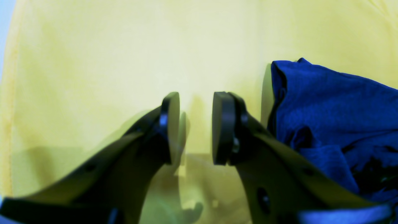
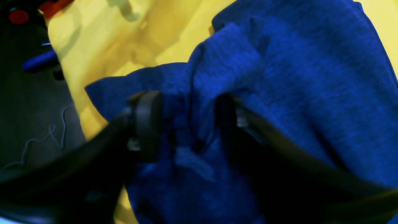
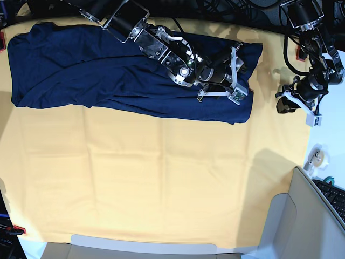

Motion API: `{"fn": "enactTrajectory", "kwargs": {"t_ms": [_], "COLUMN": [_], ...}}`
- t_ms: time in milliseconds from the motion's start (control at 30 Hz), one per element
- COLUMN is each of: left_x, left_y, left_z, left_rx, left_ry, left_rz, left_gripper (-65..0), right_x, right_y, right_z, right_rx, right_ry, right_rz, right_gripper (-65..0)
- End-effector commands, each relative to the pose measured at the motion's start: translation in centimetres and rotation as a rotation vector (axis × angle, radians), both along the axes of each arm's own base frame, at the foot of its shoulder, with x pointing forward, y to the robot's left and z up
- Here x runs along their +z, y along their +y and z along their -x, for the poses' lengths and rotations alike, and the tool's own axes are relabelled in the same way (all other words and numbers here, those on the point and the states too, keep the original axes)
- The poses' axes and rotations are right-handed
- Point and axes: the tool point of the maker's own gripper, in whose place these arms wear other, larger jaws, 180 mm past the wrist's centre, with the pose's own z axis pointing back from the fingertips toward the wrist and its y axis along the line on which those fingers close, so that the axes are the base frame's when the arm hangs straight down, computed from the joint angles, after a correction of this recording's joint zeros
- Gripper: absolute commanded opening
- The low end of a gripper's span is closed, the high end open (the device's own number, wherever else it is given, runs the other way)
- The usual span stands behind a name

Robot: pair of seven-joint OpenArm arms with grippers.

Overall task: Fold the T-shirt properly
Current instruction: 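Drag the sleeve across the folded shirt toward the left gripper, then release the sleeve and move the right gripper back to the shirt's end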

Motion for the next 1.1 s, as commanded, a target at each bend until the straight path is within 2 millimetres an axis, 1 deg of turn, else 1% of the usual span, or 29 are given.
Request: {"fn": "enactTrajectory", "kwargs": {"t_ms": [0,67,133,233,300,367,400,467,533,633,700,767,833,1067], "left_x": [1.5,1.5,1.5,1.7,1.8,1.6,1.3,0.9,0.7,0.1,-0.3,-0.9,-1.4,-2.3], "left_y": [0.6,0.6,0.6,1.3,1.5,1.5,1.5,1.4,0.9,0.3,0.6,0.5,0.2,-1.8], "left_z": [-0.9,-0.8,-0.8,-0.8,-0.7,-0.5,-0.2,0.5,0.9,2.0,3.0,3.8,4.4,4.6], "left_rx": [-0.001,-0.001,-0.001,-0.005,-0.005,-0.008,-0.015,-0.042,-0.113,-0.208,-0.214,-0.202,-0.193,-0.199], "left_ry": [-0.048,-0.047,-0.047,-0.043,-0.041,-0.025,-0.005,0.039,0.054,0.095,0.123,0.149,0.179,0.180], "left_rz": [-0.016,-0.017,-0.019,-0.038,-0.044,-0.044,-0.045,-0.051,-0.072,-0.101,-0.102,-0.082,-0.062,-0.011], "left_gripper": [-46.5,-46.5,-46.5,-46.5,-46.4,-45.0,-43.5,-40.4,-39.0,-38.8,-38.8,-38.8,-38.8,-38.8], "right_x": [3.3,4.8,6.6,9.3,10.7,12.1,12.5,12.8,12.6,11.9,11.4,11.0,10.6,9.9], "right_y": [1.5,1.5,1.5,0.0,-1.8,-4.5,-6.2,-10.5,-14.3,-19.2,-21.7,-24.0,-26.9,-34.3], "right_z": [-0.9,-1.0,-1.2,-2.2,-3.3,-5.1,-5.9,-7.9,-9.5,-10.9,-11.1,-11.2,-11.2,-10.8], "right_rx": [0.005,0.010,0.015,0.016,-0.009,-0.077,-0.126,-0.255,-0.378,-0.514,-0.571,-0.633,-0.697,-0.889], "right_ry": [-0.060,-0.092,-0.134,-0.228,-0.286,-0.333,-0.343,-0.360,-0.359,-0.350,-0.330,-0.311,-0.304,-0.304], "right_rz": [-0.092,-0.122,-0.156,-0.181,-0.189,-0.197,-0.200,-0.188,-0.175,-0.142,-0.136,-0.133,-0.109,-0.046], "right_gripper": [-27.6,-23.9,-23.1,-23.2,-23.2,-23.2,-23.2,-23.2,-23.2,-23.2,-23.2,-23.2,-23.2,-23.2]}}
